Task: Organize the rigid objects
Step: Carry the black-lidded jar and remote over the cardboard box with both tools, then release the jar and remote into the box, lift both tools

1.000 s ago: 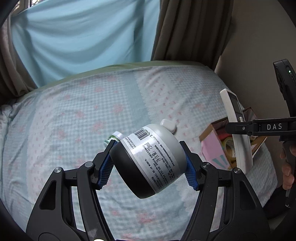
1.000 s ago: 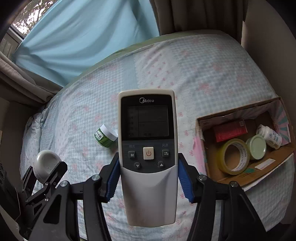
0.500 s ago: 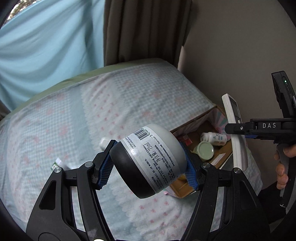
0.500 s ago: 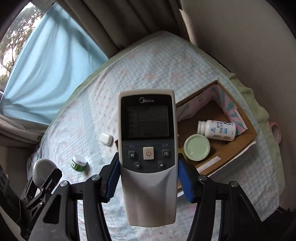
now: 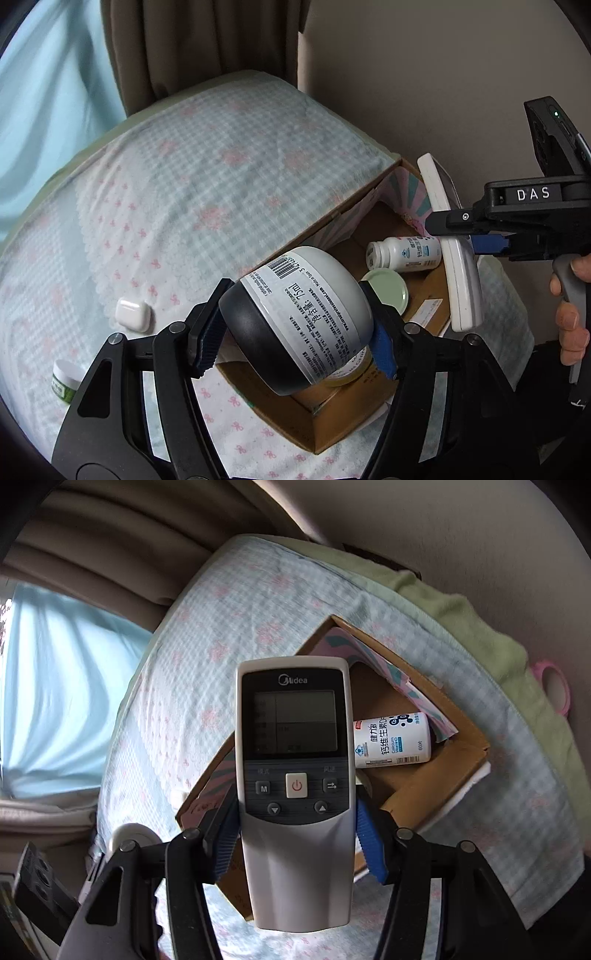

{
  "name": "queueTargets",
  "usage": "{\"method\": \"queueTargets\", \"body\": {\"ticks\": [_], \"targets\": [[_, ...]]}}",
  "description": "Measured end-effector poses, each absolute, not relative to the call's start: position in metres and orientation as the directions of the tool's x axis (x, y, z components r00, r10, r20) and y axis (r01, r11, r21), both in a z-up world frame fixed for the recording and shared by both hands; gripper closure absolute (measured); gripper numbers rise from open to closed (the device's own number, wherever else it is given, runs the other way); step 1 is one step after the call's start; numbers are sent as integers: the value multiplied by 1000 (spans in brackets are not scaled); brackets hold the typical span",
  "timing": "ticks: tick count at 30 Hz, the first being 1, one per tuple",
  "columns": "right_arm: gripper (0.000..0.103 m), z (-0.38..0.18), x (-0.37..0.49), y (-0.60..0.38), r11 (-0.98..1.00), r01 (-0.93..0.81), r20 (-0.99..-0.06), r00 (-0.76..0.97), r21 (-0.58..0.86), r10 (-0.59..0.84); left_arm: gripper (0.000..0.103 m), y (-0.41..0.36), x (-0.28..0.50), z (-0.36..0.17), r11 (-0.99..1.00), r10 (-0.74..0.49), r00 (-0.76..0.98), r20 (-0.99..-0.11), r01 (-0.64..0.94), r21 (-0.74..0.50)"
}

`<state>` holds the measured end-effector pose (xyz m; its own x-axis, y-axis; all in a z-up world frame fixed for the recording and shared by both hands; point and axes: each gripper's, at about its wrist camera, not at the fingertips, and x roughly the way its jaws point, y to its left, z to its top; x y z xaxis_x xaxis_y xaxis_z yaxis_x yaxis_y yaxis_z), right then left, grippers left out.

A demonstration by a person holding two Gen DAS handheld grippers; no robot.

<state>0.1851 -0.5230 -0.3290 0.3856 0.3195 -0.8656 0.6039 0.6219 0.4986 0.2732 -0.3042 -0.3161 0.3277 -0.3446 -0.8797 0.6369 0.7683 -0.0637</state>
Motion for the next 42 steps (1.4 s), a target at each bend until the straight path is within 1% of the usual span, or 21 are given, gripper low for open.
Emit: {"method": "queueTargets", "body": {"ticks": [7, 11, 14, 21, 22, 23, 24, 25, 27, 30, 37, 40, 42], "targets": [[49, -369, 200, -535, 497, 675, -835, 386, 545, 393, 40, -331, 286, -362, 715, -269, 263, -926, 699, -9], [49, -391, 196, -544, 317, 740, -783, 439, 594, 441, 40, -334, 285, -385, 681, -228, 231, -946, 732, 15], [49, -408, 195, -549, 186, 761, -738, 489, 621, 465, 40, -334, 282, -395, 673, -210, 209, -955, 740, 14], [48, -423, 199, -548, 94, 776, -714, 517, 624, 473, 40, -342, 283, -400, 664, -179, 178, -968, 747, 15], [46, -422, 199, -548, 88, 784, -721, 514, 615, 465, 38, -343, 285, -401, 664, -182, 156, -971, 748, -5], [44, -421, 199, -546, 84, 781, -721, 521, 618, 457, 19, -343, 286, -400, 661, -189, 139, -972, 750, -21], [32, -420, 200, -546, 94, 776, -721, 524, 623, 453, 4, -344, 286, -399, 660, -188, 137, -973, 751, -22], [16, -415, 204, -546, 137, 779, -739, 500, 611, 451, 0, -344, 285, -396, 660, -188, 154, -970, 751, -9], [4, -410, 210, -547, 239, 782, -782, 441, 575, 441, 0, -343, 285, -392, 655, -191, 166, -967, 756, 0], [4, -401, 212, -547, 326, 769, -812, 400, 550, 426, 0, -340, 287, -387, 667, -186, 182, -966, 745, 12], [4, -376, 213, -542, 437, 737, -849, 371, 516, 377, 0, -325, 293, -370, 726, -183, 195, -964, 688, 1], [4, -362, 204, -538, 461, 726, -856, 379, 510, 350, 0, -316, 286, -357, 757, -148, 216, -965, 653, 30], [4, -354, 195, -536, 475, 722, -862, 378, 503, 339, 0, -308, 285, -350, 777, -158, 221, -962, 629, 17]]}}
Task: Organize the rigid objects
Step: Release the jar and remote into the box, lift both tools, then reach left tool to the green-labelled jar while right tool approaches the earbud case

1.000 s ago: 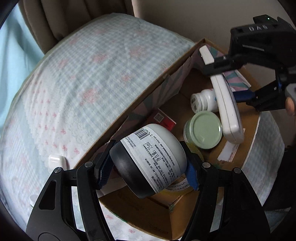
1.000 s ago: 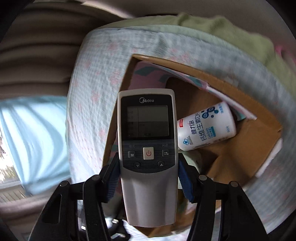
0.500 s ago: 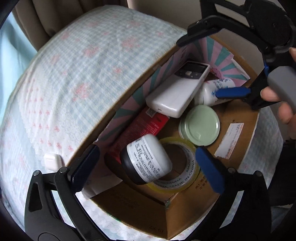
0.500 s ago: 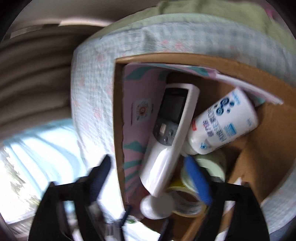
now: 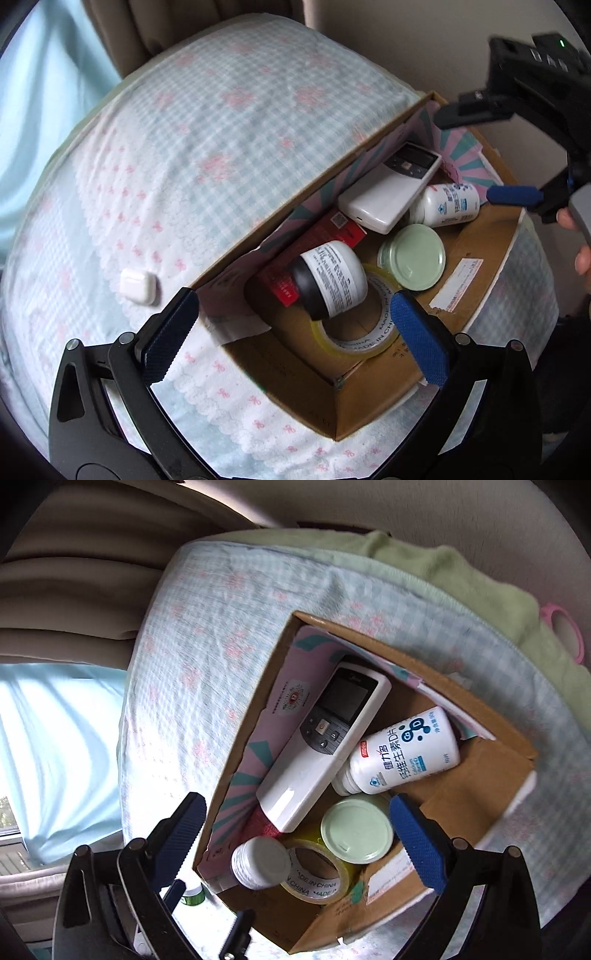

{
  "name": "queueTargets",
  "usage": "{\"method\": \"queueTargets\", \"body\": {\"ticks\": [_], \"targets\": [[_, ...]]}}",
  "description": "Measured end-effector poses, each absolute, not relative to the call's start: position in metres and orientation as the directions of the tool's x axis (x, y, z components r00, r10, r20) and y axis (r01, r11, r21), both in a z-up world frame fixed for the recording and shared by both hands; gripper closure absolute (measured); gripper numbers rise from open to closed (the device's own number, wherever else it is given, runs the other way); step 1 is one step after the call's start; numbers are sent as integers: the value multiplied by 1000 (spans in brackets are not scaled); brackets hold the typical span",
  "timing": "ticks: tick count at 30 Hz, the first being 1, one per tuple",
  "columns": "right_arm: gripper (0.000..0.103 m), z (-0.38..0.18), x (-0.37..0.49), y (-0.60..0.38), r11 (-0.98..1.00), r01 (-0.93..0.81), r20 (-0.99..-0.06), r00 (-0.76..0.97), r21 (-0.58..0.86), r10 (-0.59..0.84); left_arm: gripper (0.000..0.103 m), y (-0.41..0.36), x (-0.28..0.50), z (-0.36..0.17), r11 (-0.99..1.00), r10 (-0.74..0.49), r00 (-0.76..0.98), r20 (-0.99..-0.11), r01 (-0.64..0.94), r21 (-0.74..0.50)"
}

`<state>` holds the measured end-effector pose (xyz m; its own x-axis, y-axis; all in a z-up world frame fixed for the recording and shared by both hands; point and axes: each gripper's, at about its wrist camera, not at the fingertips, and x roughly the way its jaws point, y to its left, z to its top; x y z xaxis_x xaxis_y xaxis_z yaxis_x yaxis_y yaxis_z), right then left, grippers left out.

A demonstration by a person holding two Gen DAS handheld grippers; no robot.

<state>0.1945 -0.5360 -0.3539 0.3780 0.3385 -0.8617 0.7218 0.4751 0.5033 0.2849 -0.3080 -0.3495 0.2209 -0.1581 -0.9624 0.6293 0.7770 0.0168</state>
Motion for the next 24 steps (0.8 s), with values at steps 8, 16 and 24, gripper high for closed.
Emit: {"method": "queueTargets", "body": {"ticks": [8, 16, 24], "targets": [[0, -322, 178, -516, 522, 708, -878, 343, 475, 334, 0, -269, 266, -308, 837, -151, 267, -952, 546, 20], [0, -271, 166, -468, 733, 549, -910, 331, 402, 251, 0, -198, 235, -261, 917, -121, 352, -928, 397, 31], [0, -227, 163, -403, 900, 316, -910, 378, 302, 172, 0, -104, 214, -230, 974, 15, 504, -864, 188, 126]]}}
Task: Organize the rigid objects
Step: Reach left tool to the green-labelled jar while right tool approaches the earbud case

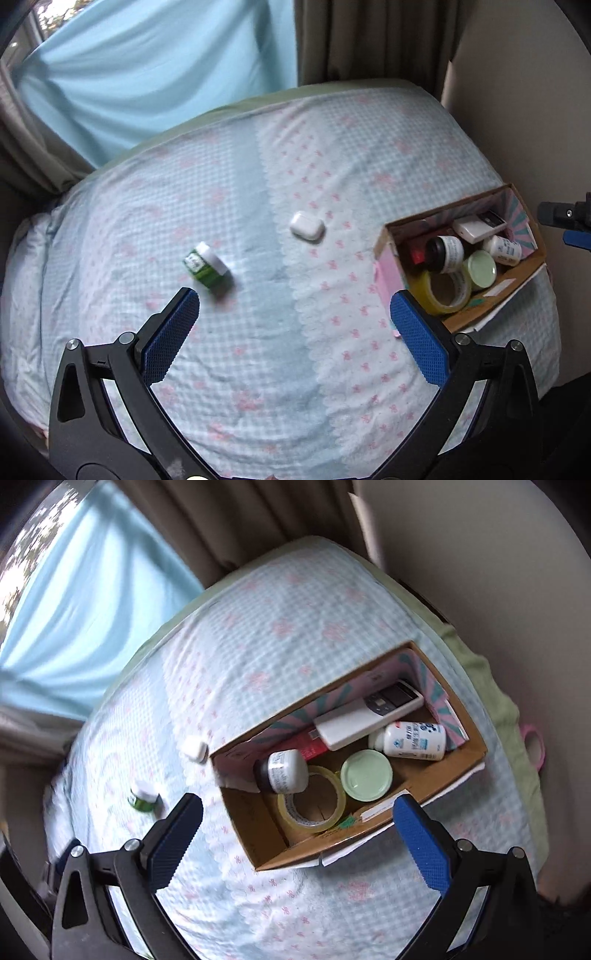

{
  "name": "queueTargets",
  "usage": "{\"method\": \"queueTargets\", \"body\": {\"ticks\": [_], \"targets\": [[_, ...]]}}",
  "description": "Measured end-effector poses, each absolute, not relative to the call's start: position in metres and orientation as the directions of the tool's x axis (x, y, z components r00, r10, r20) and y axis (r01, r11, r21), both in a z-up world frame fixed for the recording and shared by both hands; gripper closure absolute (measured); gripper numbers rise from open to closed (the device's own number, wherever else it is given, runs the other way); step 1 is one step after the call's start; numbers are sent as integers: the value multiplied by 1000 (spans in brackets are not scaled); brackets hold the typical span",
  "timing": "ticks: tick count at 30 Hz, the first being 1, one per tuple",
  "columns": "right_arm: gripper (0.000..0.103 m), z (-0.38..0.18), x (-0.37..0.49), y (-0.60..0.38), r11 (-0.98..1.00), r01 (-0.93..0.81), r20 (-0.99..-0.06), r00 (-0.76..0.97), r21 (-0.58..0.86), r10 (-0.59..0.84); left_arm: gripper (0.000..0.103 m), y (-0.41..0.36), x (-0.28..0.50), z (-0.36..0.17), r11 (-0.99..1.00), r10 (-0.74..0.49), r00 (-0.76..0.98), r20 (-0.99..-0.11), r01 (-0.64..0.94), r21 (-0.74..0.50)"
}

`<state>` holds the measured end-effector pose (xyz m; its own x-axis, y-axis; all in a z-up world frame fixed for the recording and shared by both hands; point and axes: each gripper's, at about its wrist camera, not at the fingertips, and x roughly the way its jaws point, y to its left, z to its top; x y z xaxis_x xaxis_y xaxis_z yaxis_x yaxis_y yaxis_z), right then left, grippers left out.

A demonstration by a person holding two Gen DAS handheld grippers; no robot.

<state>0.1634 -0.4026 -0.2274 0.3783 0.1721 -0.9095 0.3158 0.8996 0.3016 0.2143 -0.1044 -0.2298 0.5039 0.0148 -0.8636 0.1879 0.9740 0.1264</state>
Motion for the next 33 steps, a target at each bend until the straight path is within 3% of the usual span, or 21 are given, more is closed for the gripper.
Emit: {"method": "queueTargets", "body": {"ticks": [8, 16, 26, 33], "targets": [[0, -200, 182, -314, 980, 10, -887, 427, 201, 177, 0, -11, 211, -217, 991, 65, 548, -834, 60, 116], [0, -206, 226, -240, 967, -215, -906, 370, 134, 208, 0, 41, 249, -221, 980, 25, 504, -863, 158, 120], [0, -290, 307, -169, 916, -394, -967, 197, 72, 161, 0, 45, 326, -293, 913, -16, 305, -952, 393, 110], [1, -374, 364, -143, 862, -506, -991, 105, 15, 79, 0, 33, 374, -386, 855, 43, 201, -979, 499, 140]]}}
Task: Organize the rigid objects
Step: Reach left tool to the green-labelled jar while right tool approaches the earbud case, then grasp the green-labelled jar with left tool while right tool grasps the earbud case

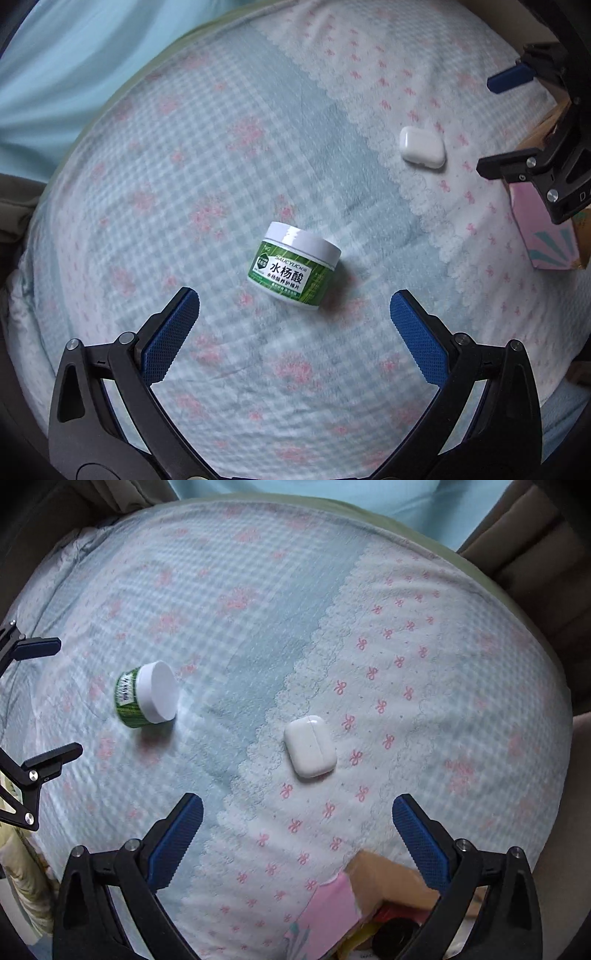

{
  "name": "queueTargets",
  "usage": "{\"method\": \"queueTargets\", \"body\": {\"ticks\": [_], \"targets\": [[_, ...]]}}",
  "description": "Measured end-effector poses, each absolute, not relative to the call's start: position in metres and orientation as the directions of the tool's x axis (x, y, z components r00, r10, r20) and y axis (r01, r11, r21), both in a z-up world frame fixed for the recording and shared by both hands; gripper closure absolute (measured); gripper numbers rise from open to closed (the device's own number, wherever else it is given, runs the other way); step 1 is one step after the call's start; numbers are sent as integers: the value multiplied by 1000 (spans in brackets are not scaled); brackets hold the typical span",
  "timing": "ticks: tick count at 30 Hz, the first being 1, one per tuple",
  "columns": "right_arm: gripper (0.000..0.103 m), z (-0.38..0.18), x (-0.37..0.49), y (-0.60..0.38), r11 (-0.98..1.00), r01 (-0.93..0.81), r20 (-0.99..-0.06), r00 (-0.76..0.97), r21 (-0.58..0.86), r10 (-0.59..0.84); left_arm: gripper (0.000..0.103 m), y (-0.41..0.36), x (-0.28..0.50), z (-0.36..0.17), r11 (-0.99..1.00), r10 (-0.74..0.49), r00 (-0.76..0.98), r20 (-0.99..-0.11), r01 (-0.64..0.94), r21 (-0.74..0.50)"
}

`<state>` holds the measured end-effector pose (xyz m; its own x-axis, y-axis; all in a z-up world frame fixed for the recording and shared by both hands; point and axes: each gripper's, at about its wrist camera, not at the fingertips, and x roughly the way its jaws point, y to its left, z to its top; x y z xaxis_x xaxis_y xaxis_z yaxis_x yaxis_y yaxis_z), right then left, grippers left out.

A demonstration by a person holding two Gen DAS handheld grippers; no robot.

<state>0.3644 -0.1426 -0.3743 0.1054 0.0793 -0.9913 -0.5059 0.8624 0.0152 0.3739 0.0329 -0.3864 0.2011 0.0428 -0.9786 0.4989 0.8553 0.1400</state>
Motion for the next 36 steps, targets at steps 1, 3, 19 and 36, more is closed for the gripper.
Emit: {"method": "queueTargets", "body": {"ticks": [1, 3, 19, 36], "targets": [[1, -385, 372, -141, 856, -516, -993, 98, 5, 65, 1, 31, 378, -398, 851, 46, 190, -981, 507, 138], [4, -403, 382, -140, 844, -536, -996, 82, -6, 45, 2, 28, 387, -420, 844, 43, 159, -986, 523, 121], [25, -473, 404, -127, 783, -620, -998, -12, -42, -63, 16, 12, 419, -484, 828, 25, 59, -998, 558, 54], [61, -469, 390, -81, 758, -651, -997, -6, -51, -72, 28, 23, 412, -487, 800, 16, 77, -997, 598, 59]]}}
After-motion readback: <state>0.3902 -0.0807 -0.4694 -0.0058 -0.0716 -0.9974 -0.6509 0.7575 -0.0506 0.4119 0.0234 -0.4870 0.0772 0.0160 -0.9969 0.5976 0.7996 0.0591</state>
